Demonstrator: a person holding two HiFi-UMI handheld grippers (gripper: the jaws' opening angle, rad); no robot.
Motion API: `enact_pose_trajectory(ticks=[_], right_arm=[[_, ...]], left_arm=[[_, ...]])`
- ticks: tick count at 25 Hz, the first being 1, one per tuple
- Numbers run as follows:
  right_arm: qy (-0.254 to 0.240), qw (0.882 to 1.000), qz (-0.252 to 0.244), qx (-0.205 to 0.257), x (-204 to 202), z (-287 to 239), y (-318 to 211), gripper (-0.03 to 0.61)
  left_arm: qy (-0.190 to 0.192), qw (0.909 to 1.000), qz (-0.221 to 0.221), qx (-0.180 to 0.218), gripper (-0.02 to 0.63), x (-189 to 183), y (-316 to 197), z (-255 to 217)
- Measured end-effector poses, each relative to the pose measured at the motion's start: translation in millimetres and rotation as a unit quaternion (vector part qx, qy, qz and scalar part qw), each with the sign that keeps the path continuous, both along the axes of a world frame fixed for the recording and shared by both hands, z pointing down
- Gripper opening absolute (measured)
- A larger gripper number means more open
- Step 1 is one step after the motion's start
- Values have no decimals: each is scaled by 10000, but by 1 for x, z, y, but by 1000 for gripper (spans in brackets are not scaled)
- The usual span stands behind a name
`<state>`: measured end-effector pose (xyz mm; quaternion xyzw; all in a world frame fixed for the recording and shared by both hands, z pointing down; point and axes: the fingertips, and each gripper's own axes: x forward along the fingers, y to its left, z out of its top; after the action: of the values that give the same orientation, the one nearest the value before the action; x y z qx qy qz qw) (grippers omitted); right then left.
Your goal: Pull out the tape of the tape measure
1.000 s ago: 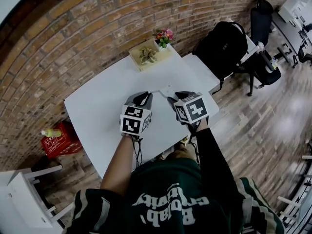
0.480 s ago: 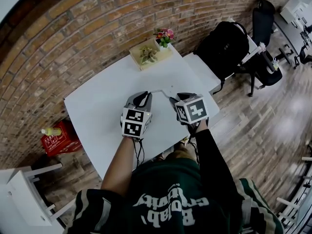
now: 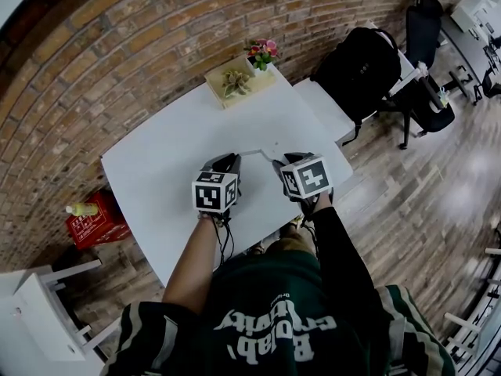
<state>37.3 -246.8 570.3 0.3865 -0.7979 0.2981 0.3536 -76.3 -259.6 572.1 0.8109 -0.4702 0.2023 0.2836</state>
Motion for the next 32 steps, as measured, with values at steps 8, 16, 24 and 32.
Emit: enact_pose_trajectory(ticks=[8,16,24,32], right_arm=[[191,9996,158,-116,13,14,1,153],[208,9996,160,-137,15,15,-1,153],[270,9991,304,-141,28,18,-5,153],[350,9990,239,-130,23,19,-10,153]], left_arm=[[-25,9995,-173,-281,40,-9,2,18],[-117,9994,-129,-287,40,-6,0,20],[-212,9989,-296,-295,40,-25,-5,23],[-192,9988,-295,-345,40,-30,-10,28]])
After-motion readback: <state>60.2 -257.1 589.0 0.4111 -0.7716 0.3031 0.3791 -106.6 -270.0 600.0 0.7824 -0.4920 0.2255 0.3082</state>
